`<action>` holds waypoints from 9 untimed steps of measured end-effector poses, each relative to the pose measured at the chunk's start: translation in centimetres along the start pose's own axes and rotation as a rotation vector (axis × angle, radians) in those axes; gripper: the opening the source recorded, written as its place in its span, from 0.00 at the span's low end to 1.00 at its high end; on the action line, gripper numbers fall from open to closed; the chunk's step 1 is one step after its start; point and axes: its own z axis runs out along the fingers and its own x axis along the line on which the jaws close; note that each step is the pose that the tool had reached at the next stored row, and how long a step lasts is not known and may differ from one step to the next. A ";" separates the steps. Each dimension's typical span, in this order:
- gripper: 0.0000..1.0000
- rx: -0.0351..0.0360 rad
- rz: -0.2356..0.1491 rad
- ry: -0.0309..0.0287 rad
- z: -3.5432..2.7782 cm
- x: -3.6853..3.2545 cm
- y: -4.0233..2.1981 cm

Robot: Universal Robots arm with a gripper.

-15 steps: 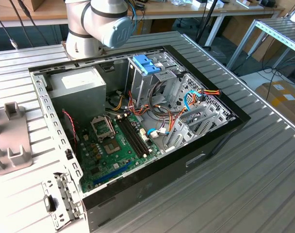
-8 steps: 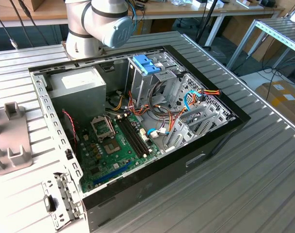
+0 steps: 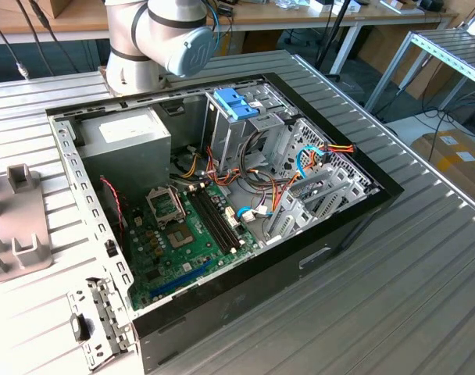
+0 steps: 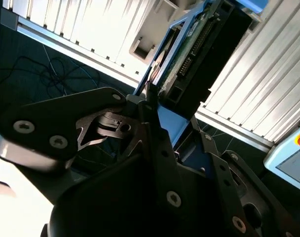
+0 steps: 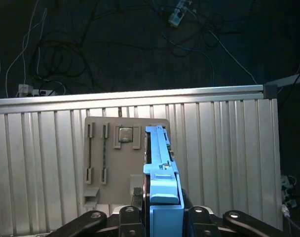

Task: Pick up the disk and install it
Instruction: 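Pick up the disk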

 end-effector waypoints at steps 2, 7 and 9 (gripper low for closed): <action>0.37 -0.0014 -0.024 0.0002 0.01 0.07 -0.09; 0.37 -0.0018 -0.026 0.0003 -0.06 0.99 -0.34; 0.37 -0.0017 -0.026 0.0002 -0.08 1.39 -0.41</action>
